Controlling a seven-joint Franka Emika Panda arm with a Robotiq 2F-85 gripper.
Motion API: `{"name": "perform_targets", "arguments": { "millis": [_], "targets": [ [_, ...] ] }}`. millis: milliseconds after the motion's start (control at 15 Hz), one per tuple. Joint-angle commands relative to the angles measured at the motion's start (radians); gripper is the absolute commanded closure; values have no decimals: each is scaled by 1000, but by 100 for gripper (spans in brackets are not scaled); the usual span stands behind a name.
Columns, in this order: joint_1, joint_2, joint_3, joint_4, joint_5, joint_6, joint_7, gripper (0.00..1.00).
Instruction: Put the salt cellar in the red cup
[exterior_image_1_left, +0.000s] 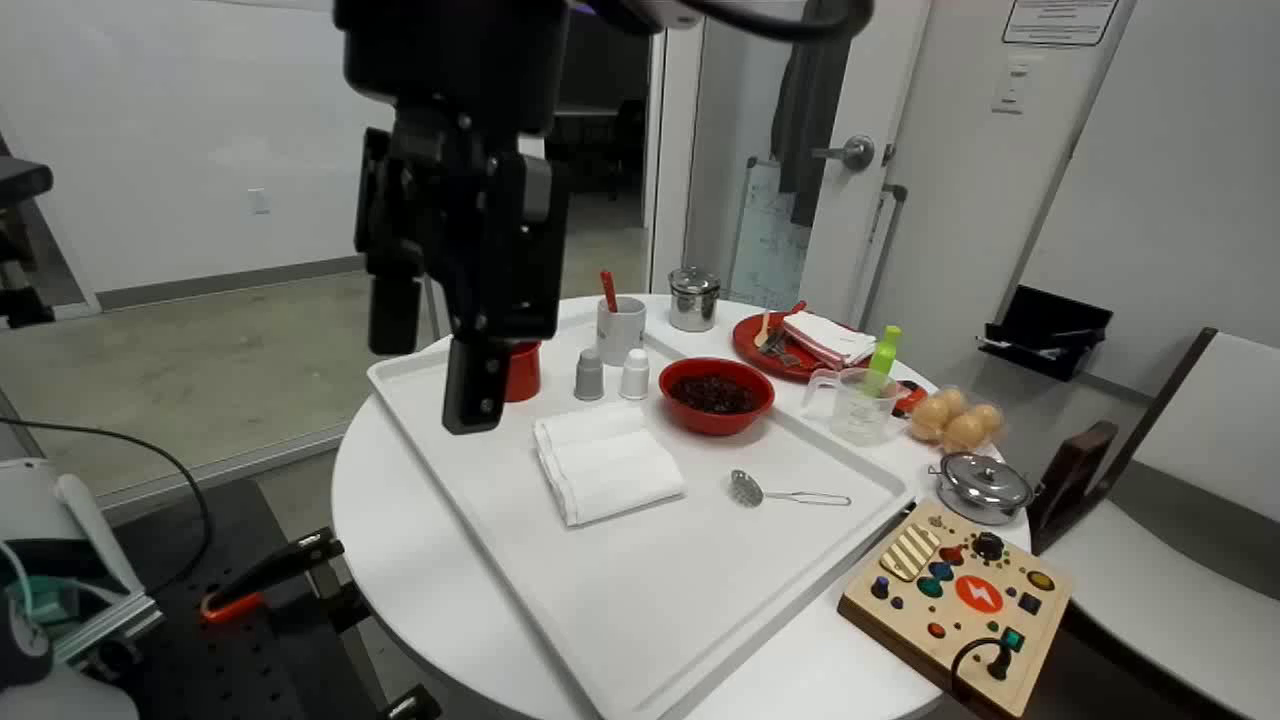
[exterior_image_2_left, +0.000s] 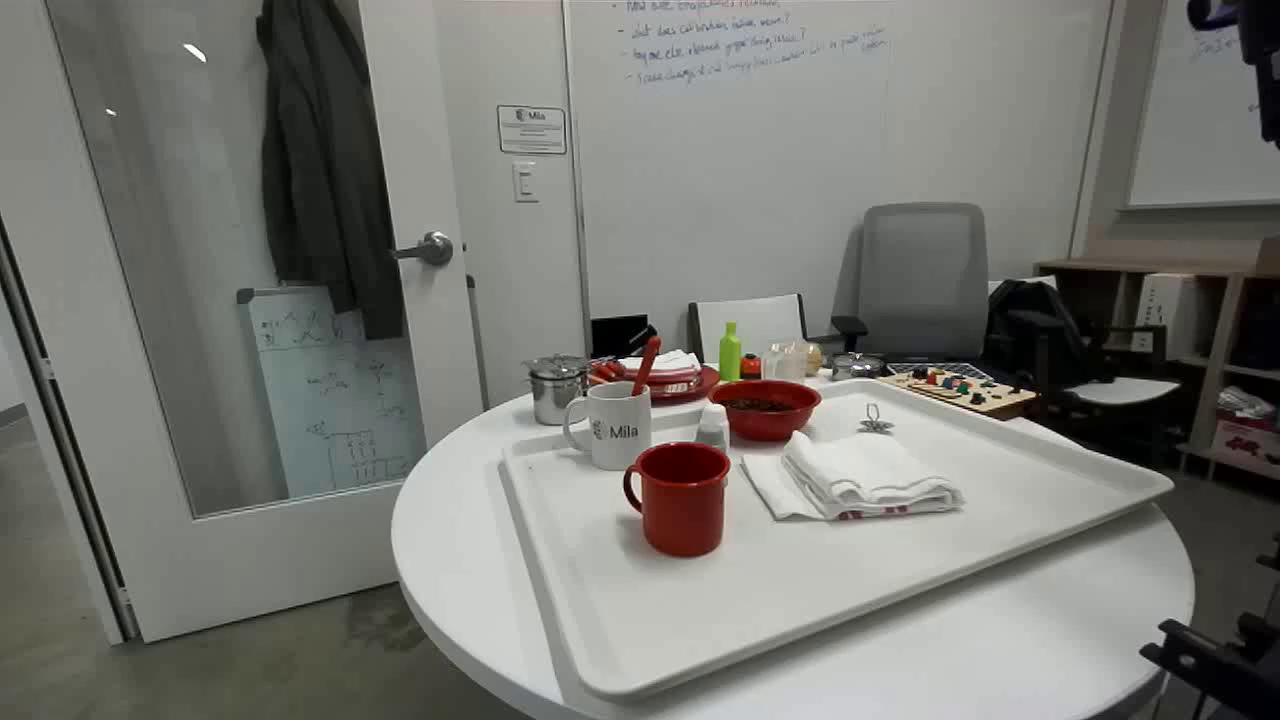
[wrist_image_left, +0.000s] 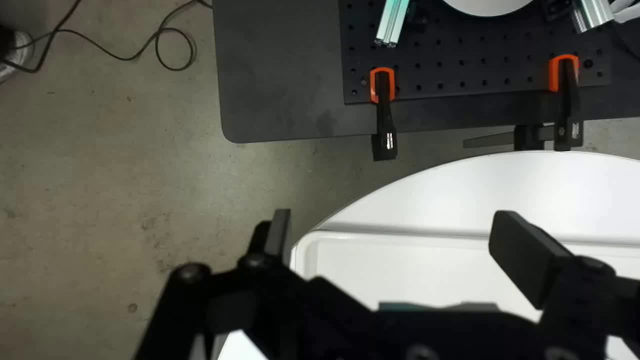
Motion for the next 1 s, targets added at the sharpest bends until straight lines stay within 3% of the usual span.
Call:
{"name": "perform_targets", "arguments": {
  "millis": [0,467,933],
  "targets": [
    [10,-1,-8,2,-4,-5,5,0],
    [10,-1,-8,2,-4,-5,5,0],
    [119,31,9,-24,94,166,-26,0]
  ]
}}
